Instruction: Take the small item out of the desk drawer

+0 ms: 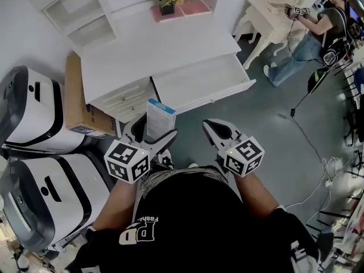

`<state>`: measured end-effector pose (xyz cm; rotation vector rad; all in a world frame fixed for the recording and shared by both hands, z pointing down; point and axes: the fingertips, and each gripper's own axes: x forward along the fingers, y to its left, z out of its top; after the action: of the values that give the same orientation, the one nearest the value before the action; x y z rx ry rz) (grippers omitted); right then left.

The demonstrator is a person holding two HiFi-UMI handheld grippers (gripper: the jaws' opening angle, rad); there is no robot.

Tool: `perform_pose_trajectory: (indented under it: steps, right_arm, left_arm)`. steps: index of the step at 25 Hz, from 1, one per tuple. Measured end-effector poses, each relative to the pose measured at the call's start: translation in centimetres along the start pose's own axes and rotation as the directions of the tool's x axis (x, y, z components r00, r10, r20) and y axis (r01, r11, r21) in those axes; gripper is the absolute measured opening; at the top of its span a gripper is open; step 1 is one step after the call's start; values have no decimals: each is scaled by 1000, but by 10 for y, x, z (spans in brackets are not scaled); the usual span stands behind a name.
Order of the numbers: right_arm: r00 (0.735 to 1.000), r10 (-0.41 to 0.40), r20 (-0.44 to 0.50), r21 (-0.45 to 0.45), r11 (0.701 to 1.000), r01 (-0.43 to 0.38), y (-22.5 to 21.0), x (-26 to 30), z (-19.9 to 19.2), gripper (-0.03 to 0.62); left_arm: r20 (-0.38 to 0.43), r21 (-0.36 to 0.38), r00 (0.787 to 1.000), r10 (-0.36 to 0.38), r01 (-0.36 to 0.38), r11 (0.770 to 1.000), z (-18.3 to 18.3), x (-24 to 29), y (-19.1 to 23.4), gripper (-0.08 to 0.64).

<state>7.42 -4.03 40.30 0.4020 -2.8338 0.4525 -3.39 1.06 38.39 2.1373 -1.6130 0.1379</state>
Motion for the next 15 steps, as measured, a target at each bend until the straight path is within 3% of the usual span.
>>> perform_pose_trajectory:
  steps: [15]
  right_arm:
    - [1000, -8, -13, -15, 1000, 8, -1, 8, -2, 6]
  left_arm:
    - [7, -7, 1000, -7, 7, 1000, 2, 2, 7, 425]
